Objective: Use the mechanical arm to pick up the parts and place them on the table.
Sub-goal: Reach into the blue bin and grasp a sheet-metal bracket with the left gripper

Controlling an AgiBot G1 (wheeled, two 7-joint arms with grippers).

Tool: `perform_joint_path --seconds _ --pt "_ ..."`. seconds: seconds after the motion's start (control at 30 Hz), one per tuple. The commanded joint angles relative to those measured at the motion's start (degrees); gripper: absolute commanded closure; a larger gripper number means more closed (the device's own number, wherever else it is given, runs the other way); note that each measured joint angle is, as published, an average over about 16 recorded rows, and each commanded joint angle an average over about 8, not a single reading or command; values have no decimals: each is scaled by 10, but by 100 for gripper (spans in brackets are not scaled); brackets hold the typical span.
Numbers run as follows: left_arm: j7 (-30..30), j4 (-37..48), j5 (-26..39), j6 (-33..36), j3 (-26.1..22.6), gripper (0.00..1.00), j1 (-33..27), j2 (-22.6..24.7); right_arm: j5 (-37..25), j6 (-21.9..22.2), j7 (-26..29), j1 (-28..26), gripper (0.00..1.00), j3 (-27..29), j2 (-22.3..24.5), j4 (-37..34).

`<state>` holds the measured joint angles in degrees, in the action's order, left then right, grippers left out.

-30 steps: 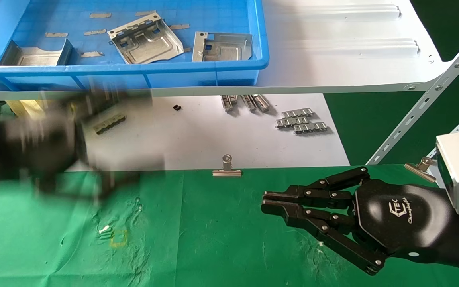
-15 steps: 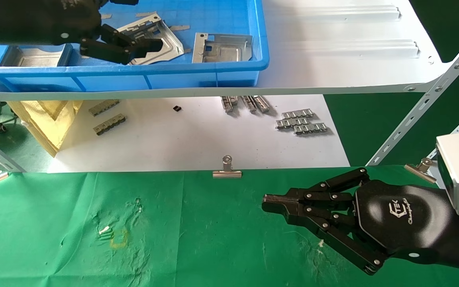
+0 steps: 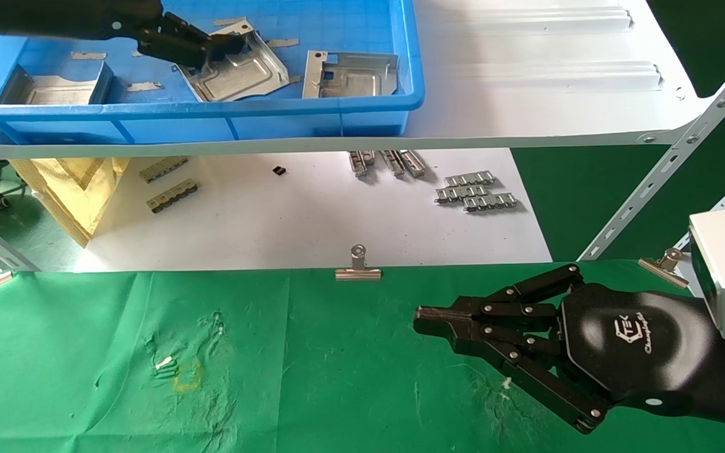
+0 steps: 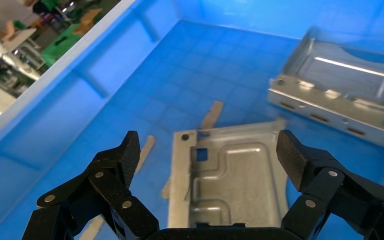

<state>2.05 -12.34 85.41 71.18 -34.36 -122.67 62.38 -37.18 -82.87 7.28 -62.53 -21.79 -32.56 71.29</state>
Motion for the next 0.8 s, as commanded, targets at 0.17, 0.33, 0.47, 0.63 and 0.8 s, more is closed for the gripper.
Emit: perform_joint_path --seconds 0.17,0.33,0.47,0.63,0.8 --pt "5 47 27 -21 -17 48 -19 14 0 0 0 0 100 0 0 0" --pt "3 71 39 -25 -24 100 -31 20 0 0 0 0 100 0 0 0" --pt "5 83 47 -19 -30 100 -37 23 0 0 0 0 100 0 0 0" --pt "13 93 57 -21 -37 100 -43 23 0 0 0 0 100 0 0 0" --pt "13 104 59 -27 -38 100 -44 23 0 0 0 0 100 0 0 0"
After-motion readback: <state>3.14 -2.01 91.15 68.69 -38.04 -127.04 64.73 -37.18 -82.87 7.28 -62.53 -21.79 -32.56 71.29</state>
